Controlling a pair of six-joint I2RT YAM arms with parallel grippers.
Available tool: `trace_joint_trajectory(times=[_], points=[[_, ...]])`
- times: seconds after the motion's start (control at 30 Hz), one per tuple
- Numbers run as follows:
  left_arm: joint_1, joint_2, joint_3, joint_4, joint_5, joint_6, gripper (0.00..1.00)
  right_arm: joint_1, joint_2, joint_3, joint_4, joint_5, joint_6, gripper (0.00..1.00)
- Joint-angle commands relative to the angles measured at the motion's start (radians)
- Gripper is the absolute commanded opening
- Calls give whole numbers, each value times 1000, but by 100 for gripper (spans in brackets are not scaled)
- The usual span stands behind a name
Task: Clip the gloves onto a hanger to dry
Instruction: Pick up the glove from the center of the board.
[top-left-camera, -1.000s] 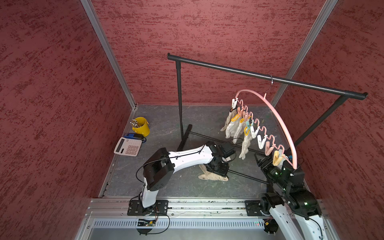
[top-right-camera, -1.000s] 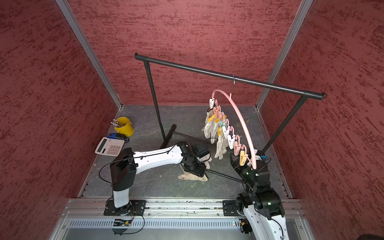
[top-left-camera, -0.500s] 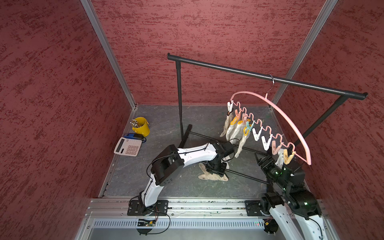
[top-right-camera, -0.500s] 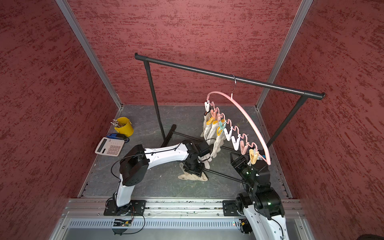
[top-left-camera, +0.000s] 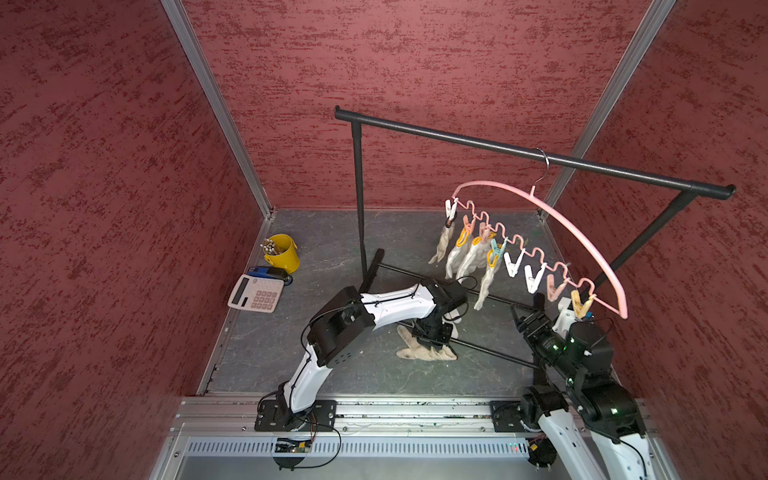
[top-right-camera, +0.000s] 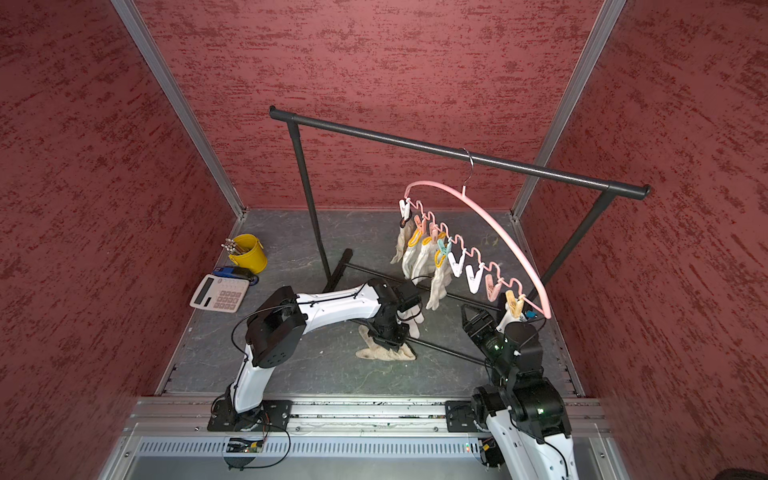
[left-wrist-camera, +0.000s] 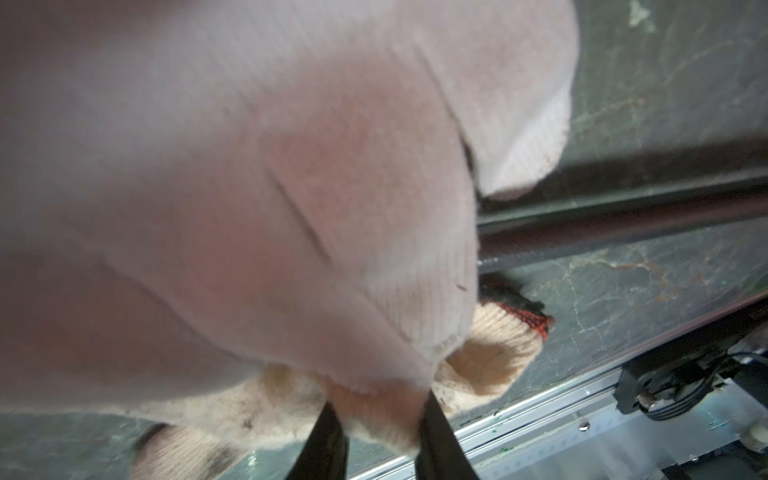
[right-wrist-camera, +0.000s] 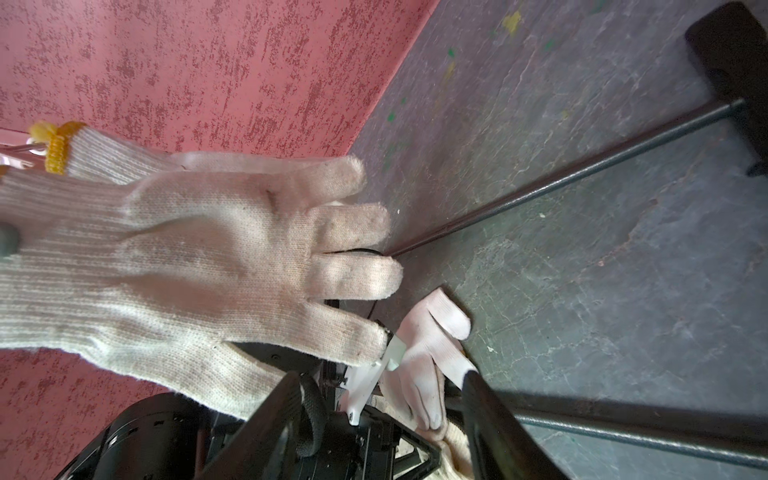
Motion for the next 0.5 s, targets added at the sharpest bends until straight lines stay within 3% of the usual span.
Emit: trace_joint_trajectory(times=[0.0,0.2,0.47], points=[[5,9,7,12,8,0,20,-2,-9,32,-1,27,-5,62],[0,-75,-22,33,-19,-3,5,-2,7,44,4,26,-17,62],[-28,-403,-158,57,-42,15,1,-1,6,6,46,-108,-62,62]])
